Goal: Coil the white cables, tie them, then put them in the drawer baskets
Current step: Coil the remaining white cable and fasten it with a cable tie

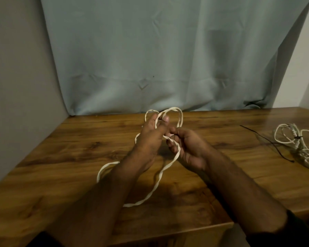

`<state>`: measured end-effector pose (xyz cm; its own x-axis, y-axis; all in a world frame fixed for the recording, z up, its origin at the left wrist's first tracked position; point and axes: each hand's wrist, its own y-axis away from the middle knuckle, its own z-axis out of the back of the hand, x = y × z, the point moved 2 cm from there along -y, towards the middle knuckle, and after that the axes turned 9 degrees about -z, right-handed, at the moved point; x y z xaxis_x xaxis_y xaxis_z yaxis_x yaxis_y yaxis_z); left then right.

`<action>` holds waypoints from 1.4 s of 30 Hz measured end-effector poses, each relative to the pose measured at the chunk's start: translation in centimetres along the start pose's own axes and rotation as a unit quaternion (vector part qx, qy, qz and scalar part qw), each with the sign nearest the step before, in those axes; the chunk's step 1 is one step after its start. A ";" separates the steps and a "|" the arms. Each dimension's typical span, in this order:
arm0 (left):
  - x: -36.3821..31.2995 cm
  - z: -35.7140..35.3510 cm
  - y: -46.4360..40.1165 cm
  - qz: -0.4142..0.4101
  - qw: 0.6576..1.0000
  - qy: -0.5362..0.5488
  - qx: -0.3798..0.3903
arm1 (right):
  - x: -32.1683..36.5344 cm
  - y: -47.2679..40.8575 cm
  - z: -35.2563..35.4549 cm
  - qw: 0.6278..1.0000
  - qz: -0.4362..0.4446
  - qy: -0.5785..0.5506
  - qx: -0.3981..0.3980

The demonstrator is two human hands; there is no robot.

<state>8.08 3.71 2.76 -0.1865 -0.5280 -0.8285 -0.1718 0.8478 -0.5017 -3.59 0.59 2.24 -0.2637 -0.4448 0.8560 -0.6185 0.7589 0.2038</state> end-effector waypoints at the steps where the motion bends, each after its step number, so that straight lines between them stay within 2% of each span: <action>1: -0.1 0.0 -0.1 0.003 1.000 0.010 -0.023 | -0.2 -0.1 -0.1 1.000 -0.008 0.013 0.016; 3: -0.6 0.0 -0.3 0.008 0.996 0.064 -0.064 | -0.5 -0.1 -0.3 0.998 -0.013 0.053 0.041; 5: -1.2 0.4 -0.7 0.008 0.988 0.123 -0.097 | -0.6 -0.1 -0.4 0.994 -0.003 0.103 0.034; 8: -1.7 0.7 -1.0 0.010 0.980 0.164 -0.109 | -0.6 0.2 -0.4 0.982 0.025 0.184 0.020; 13: -1.6 1.6 -1.4 -0.006 0.985 0.125 -0.119 | -0.4 1.0 -0.7 0.976 0.064 0.205 0.020; 16: -1.8 1.8 -1.2 0.022 0.986 0.106 -0.124 | 0.0 1.6 -1.1 0.975 0.108 0.192 -0.006; 19: -2.2 1.3 -0.6 0.065 0.988 0.101 -0.093 | -0.4 2.1 -2.0 0.950 0.162 0.262 -0.057; 22: -1.9 1.2 -0.4 0.109 0.989 0.079 -0.066 | -0.3 2.3 -2.5 0.947 0.182 0.258 -0.063; 33: -1.2 2.4 -1.4 0.095 0.985 0.072 -0.128 | 0.4 0.6 -0.8 0.929 0.206 0.302 -0.052; 37: -1.6 1.9 -1.3 0.107 0.987 0.092 -0.080 | 1.1 0.5 0.1 0.914 0.250 0.289 -0.138; 42: -1.7 1.4 -0.7 0.171 0.981 0.071 0.050 | 1.6 0.0 1.6 0.828 0.327 0.372 -0.264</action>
<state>9.83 4.08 4.13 -0.3504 -0.2067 -0.9135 0.0179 0.9737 -0.2272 -5.21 -0.93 2.82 0.2348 0.4100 0.8814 -0.0627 0.9112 -0.4072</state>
